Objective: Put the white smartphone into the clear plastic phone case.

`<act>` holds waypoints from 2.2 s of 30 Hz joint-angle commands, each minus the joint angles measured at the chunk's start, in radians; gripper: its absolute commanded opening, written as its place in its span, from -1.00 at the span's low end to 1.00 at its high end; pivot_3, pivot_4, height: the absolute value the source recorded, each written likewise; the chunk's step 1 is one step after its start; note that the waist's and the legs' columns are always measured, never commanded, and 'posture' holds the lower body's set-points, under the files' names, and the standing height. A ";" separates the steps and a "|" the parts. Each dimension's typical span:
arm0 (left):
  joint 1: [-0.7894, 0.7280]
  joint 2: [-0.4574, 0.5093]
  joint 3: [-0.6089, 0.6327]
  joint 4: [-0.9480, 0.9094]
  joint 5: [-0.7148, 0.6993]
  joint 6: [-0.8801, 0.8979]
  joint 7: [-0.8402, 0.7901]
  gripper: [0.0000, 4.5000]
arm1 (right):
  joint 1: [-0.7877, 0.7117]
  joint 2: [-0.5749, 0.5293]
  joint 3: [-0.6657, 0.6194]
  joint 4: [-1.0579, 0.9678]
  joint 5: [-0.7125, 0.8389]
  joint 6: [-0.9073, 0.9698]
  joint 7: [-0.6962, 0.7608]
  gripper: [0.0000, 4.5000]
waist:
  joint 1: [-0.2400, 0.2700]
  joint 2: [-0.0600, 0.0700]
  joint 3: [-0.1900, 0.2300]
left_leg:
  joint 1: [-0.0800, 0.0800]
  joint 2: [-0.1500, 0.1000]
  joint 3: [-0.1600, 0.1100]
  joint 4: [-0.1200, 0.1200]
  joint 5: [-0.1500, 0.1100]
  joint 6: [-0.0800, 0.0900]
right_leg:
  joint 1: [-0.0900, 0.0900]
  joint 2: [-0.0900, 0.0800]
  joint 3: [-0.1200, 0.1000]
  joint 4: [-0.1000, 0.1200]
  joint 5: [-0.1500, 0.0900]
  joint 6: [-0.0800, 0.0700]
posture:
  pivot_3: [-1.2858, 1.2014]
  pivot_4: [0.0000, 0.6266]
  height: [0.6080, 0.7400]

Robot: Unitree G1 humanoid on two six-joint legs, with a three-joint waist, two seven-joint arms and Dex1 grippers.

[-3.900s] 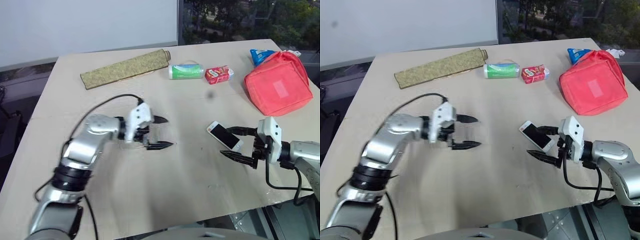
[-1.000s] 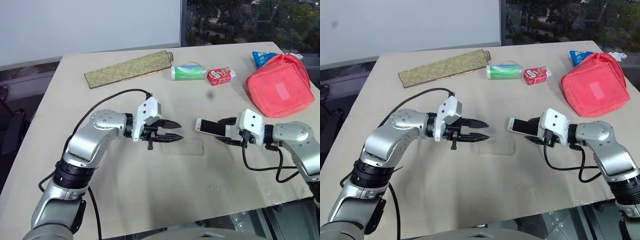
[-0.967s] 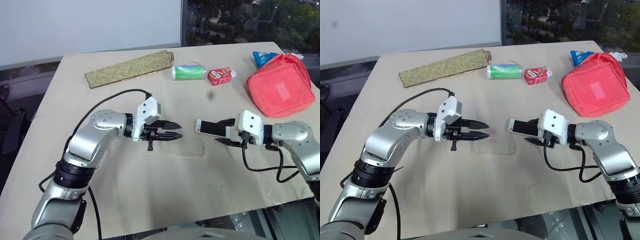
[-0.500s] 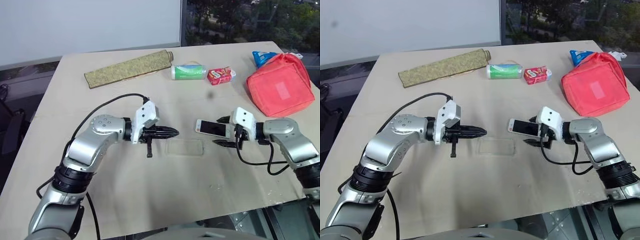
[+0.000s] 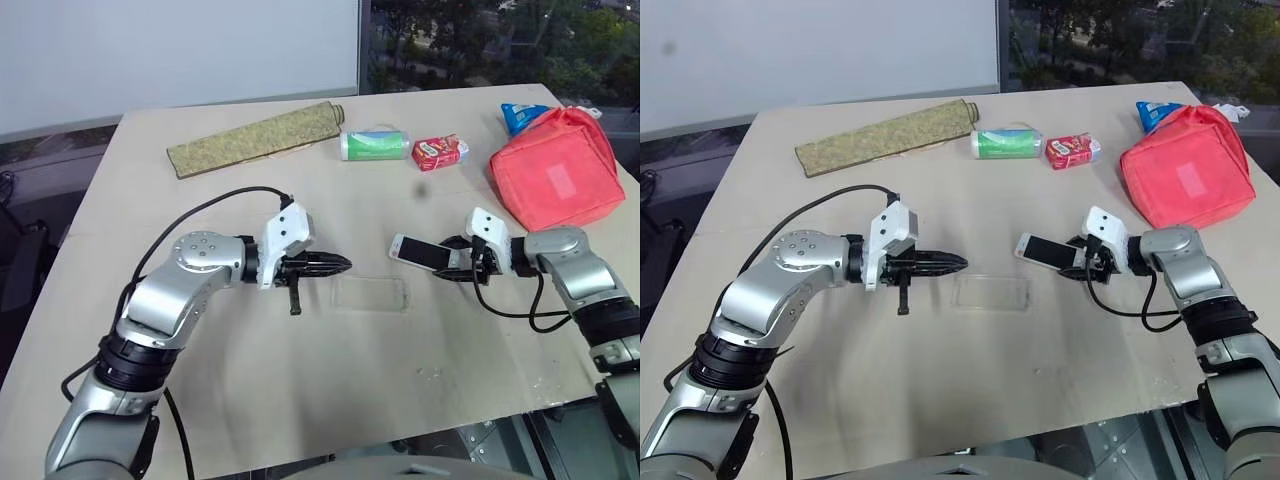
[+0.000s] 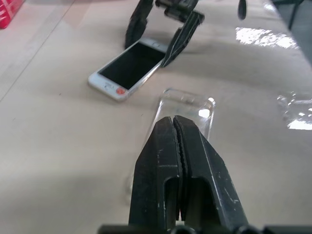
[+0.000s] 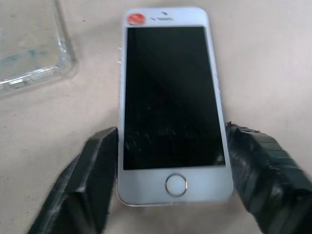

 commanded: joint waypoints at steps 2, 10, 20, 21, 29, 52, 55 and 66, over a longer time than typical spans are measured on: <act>0.000 0.013 0.029 -0.046 -0.005 0.002 0.015 -1.00 | 0.018 0.014 0.027 0.052 -0.047 -0.026 0.007 0.26 | 0.000 -0.001 -0.001 | 0.001 0.000 0.000 0.000 0.000 0.000 | 0.001 0.000 0.000 0.000 0.000 0.000 | 0.03 -0.52 1.00; -0.034 -0.002 0.040 -0.030 -0.008 -0.018 0.031 -1.00 | 0.017 -0.005 -0.046 -0.143 0.056 0.023 0.079 0.23 | 0.000 0.000 0.000 | 0.001 0.000 0.000 0.000 0.000 0.000 | 0.001 0.000 0.000 0.000 0.000 -0.001 | 0.03 -0.52 1.00; -0.106 -0.063 0.049 -0.030 -0.053 -0.010 0.028 -1.00 | 0.062 -0.070 -0.048 -0.498 0.133 0.193 0.109 0.23 | 0.003 0.003 0.002 | -0.007 0.000 -0.001 -0.001 0.000 0.000 | -0.006 -0.001 -0.002 -0.001 0.004 0.000 | 0.03 -0.52 1.00; -0.105 -0.062 0.040 -0.029 -0.052 -0.010 0.020 -1.00 | 0.068 -0.082 -0.032 -0.526 0.121 0.199 0.112 0.23 | 0.003 0.003 0.003 | -0.007 0.000 -0.001 -0.001 0.000 0.000 | -0.006 -0.001 -0.002 -0.001 0.004 0.000 | 0.03 -0.52 1.00; -0.076 -0.033 -0.068 -0.011 0.022 -0.044 -0.041 -1.00 | 0.099 -0.126 0.043 -0.629 0.034 0.221 0.077 0.23 | 0.003 0.003 0.003 | -0.007 -0.001 0.000 0.000 0.000 0.000 | -0.006 -0.001 -0.002 -0.001 0.000 0.000 | 0.03 -0.52 1.00; -0.037 -0.127 -0.275 0.166 0.259 -0.165 -0.031 -1.00 | 0.098 -0.102 0.134 -0.658 -0.063 0.260 0.015 0.23 | 0.004 0.002 0.003 | -0.006 -0.001 0.000 0.000 0.000 0.000 | -0.006 -0.001 -0.002 -0.001 0.000 -0.001 | 0.03 -0.52 1.00; -0.033 -0.138 -0.278 0.188 0.278 -0.174 -0.033 -1.00 | 0.087 -0.094 0.145 -0.656 -0.064 0.256 0.029 0.23 | 0.003 0.002 0.003 | -0.006 -0.001 0.000 0.000 0.000 0.000 | -0.006 -0.001 -0.002 -0.001 0.000 -0.001 | 0.03 -0.52 1.00; 0.010 -0.149 -0.297 0.195 0.297 -0.135 -0.034 -1.00 | 0.080 -0.106 0.182 -0.674 -0.053 0.204 0.126 0.99 | 0.004 0.002 0.002 | -0.005 0.000 -0.001 0.000 0.000 0.000 | -0.005 -0.001 -0.002 0.001 0.000 0.000 | 0.03 -0.52 1.00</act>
